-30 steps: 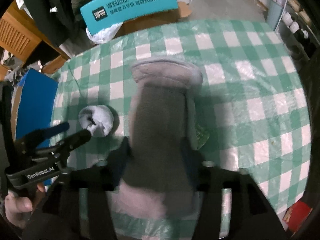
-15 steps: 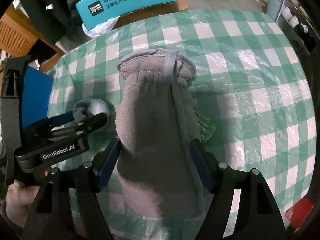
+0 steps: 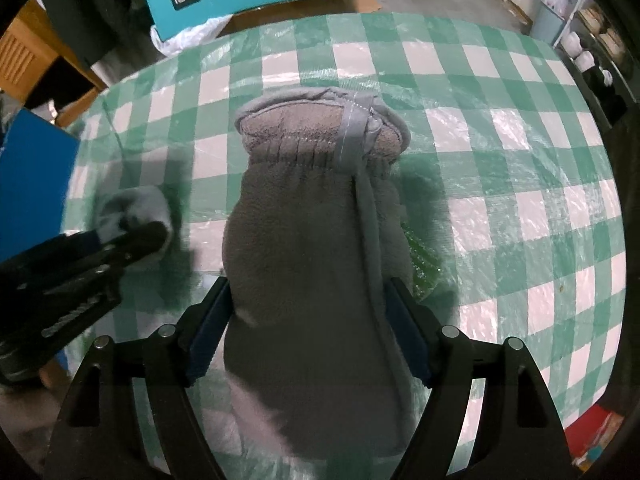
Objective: Organize soft objects
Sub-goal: 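Grasp the grey rolled sock with the left tool, then carry the grey mitten and grey sock over the cardboard box with both tools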
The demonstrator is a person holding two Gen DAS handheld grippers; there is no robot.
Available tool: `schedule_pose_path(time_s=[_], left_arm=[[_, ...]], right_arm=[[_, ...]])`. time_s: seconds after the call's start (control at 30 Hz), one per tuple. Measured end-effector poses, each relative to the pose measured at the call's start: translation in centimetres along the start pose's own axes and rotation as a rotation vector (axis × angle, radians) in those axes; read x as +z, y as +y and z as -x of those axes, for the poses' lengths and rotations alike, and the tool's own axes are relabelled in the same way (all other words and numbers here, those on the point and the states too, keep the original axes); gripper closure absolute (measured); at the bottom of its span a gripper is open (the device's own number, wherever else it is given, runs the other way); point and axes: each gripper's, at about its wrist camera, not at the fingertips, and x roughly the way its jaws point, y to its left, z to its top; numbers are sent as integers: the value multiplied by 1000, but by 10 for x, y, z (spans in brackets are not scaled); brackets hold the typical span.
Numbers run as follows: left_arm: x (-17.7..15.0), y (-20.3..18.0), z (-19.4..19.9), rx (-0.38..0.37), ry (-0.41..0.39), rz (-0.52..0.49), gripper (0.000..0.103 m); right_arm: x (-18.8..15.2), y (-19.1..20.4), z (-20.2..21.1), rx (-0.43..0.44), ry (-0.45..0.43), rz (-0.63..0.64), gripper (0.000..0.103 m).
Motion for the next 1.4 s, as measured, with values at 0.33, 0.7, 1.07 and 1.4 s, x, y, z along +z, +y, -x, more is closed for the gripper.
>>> schedule_pose_path(time_s=[0.33, 0.7, 1.07, 1.4], left_arm=[[-6, -1, 10, -16, 6, 2, 71], [-14, -1, 41, -30, -37, -1, 71], [-25, 12, 81, -36, -95, 10, 71], [-37, 24, 122, -45, -156, 19, 71]], right_arm=[[1, 3, -7, -39, -18, 34, 61], [-5, -1, 36, 69, -101, -12, 82], [-9, 19, 86, 119, -193, 33, 82], [-17, 40, 114, 135, -233, 84, 82]])
